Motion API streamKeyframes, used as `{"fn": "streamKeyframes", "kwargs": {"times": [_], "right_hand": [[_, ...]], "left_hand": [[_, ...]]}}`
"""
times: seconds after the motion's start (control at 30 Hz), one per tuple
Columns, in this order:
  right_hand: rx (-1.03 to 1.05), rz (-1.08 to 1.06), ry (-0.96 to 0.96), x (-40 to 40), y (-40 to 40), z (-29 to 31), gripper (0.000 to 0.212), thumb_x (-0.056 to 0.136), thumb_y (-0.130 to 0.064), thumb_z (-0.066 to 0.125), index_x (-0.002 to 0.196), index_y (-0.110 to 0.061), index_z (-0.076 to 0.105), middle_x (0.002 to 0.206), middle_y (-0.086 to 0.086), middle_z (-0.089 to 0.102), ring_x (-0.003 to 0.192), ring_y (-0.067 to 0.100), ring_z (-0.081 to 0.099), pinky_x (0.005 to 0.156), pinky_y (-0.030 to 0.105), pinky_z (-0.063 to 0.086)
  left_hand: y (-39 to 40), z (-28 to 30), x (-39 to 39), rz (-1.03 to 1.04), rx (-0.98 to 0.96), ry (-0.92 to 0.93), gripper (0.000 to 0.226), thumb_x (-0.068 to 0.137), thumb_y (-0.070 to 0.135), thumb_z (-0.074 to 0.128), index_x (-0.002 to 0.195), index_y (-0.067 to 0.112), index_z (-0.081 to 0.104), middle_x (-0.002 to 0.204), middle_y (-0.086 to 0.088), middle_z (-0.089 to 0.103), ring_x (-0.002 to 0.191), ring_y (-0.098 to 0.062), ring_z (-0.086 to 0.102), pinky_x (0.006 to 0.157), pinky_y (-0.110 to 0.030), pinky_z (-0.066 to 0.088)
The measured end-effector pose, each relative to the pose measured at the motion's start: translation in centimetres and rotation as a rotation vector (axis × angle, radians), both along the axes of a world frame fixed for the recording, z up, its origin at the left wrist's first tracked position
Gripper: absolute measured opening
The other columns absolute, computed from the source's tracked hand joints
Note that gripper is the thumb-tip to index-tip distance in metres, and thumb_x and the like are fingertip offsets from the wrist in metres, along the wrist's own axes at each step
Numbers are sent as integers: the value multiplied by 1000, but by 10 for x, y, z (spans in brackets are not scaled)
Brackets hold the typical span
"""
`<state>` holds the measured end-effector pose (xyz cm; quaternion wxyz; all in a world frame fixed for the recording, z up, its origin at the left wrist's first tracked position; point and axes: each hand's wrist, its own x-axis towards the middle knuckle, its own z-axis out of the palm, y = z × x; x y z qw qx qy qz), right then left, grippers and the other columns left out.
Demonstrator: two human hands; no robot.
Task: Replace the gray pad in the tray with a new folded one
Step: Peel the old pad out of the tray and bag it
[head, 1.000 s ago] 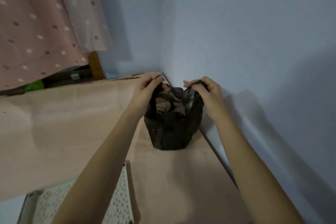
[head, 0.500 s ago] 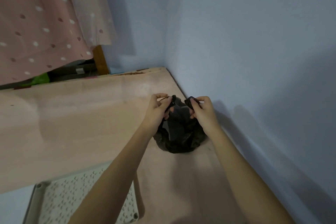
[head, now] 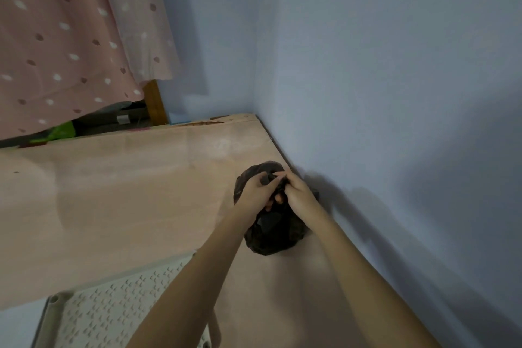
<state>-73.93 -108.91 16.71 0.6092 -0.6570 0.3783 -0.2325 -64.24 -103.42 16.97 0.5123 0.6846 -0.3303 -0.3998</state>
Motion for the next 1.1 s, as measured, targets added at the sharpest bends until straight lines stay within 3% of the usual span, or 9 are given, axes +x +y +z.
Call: {"fn": "streamKeyframes", "kwargs": {"times": [0.07,0.13,0.2,0.33,0.47,0.63,0.83,0.93,1.1], "right_hand": [[-2,47,23,-6,2,-3,30,100,-14,34,124,-18,53,89,4,61,85,13,58,80,24,47],[11,84,6,-12,4,-4,30,99,-19,41,128,-21,50,106,5,61,99,13,58,84,20,46],[-50,118,-24,-14,7,-8,32,94,-23,54,124,-18,46,106,6,59,94,12,59,77,19,50],[-184,102,36,-13,9,-17,49,83,-36,67,117,-23,34,121,-3,48,110,10,53,90,26,51],[-199,148,14,-16,10,-17,33,89,-32,61,117,-27,44,120,-2,52,95,13,58,71,18,52],[-229,93,-4,-19,7,-26,16,90,-26,61,100,-14,58,92,4,66,77,13,66,72,26,55],[-213,-105,-58,-23,4,-32,19,95,-27,54,80,-16,53,79,3,63,74,12,61,70,26,50],[-174,-105,-5,-26,0,-32,19,95,-31,53,80,-18,53,79,4,65,75,15,64,70,27,51],[-172,-139,-3,-27,-4,-30,19,94,-28,56,76,-20,55,73,-4,60,71,9,59,65,20,44]], "left_hand": [[0,-4,4,21,10,-1,35,94,37,54,108,8,67,49,1,56,48,-15,48,42,-20,37],[3,-7,4,52,17,29,39,91,41,56,89,5,70,41,4,52,42,-12,44,42,-20,36],[5,-9,4,70,1,64,43,90,41,58,86,0,69,41,4,50,40,-12,42,42,-21,35],[6,-12,0,106,1,42,34,93,34,56,83,2,61,50,-1,46,32,-4,40,36,-15,36],[9,-14,-2,123,-14,67,31,97,31,51,85,3,59,54,-3,47,32,-2,41,35,-13,36],[13,-15,-3,135,-70,89,28,98,27,49,84,4,56,59,-5,47,42,-9,43,37,-15,36],[19,-21,-2,213,-250,173,23,99,23,47,89,8,60,67,-8,58,47,-10,54,42,-20,42],[31,-24,2,53,-364,125,19,96,18,52,92,15,71,83,-4,68,75,-13,64,71,-27,52],[41,-25,6,-326,-212,-253,19,91,17,59,104,14,74,81,11,57,75,6,55,73,-9,41]]}}
